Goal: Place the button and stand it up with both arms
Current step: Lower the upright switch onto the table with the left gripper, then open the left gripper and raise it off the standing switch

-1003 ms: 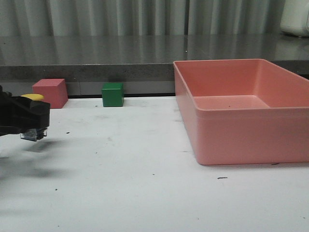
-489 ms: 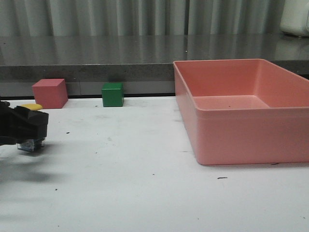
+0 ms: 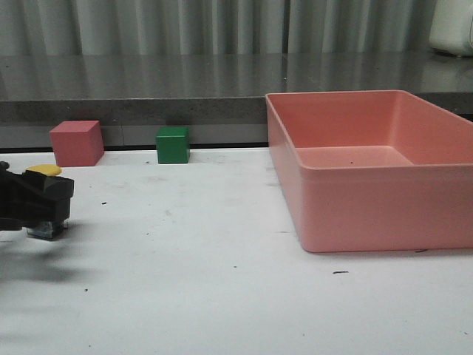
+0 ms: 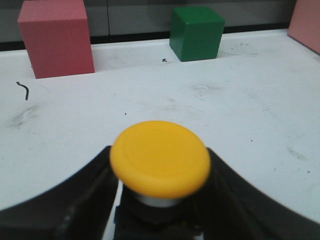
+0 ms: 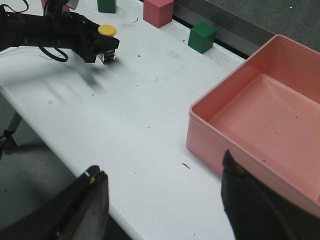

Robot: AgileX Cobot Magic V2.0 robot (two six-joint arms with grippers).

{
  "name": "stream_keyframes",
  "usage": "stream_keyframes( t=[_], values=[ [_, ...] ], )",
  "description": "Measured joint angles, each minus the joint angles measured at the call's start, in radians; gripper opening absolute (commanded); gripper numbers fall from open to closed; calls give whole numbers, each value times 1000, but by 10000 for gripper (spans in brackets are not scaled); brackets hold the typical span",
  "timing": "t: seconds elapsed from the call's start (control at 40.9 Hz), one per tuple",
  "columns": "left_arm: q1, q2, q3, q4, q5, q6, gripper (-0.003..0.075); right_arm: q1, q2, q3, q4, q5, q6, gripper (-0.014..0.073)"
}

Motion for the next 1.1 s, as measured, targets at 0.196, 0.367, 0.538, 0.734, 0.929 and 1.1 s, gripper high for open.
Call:
stream_keyframes(
  t=[0.196, 0.367, 0.538, 0.734, 0.929, 1.1],
  values=[
    [0, 1, 16, 2, 14, 0, 496, 0, 0, 0, 0, 0, 0, 496],
    [0, -57, 36, 2, 45, 0, 496, 0, 0, 0, 0, 0, 0, 496],
    [0, -224, 39, 3, 263, 0, 495, 0, 0, 0, 0, 0, 0, 496],
    [0, -479, 34, 3, 620, 0, 495, 0, 0, 0, 0, 0, 0, 496],
    [0, -767, -61, -35, 1101, 0, 495, 0, 0, 0, 0, 0, 0, 496],
    [0, -944, -190, -102, 1513, 0, 495, 0, 0, 0, 0, 0, 0, 496]
  ],
)
